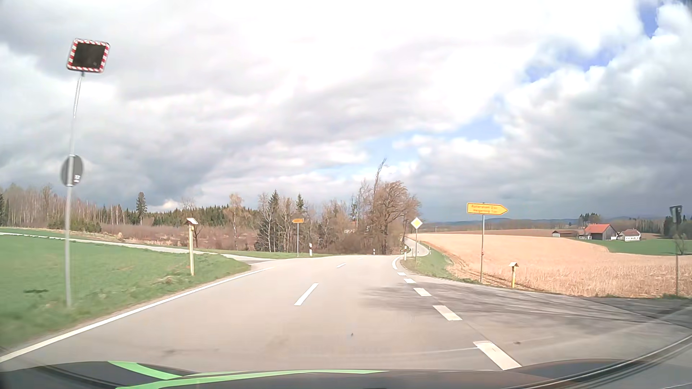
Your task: Follow the waypoints while adhering to traffic rules and regulations
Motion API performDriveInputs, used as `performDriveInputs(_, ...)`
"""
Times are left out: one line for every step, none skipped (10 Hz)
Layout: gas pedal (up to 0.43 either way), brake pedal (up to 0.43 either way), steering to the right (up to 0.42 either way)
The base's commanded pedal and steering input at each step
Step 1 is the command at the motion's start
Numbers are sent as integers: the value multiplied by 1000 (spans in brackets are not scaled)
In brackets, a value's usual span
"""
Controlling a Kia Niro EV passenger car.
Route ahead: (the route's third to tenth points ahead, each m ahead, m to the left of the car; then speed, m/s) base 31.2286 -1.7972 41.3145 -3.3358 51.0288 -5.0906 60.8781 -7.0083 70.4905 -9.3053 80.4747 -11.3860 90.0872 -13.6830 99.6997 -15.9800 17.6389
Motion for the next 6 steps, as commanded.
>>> performDriveInputs(150,0,17)
performDriveInputs(150,0,17)
performDriveInputs(150,0,17)
performDriveInputs(150,0,18)
performDriveInputs(150,0,18)
performDriveInputs(150,0,19)
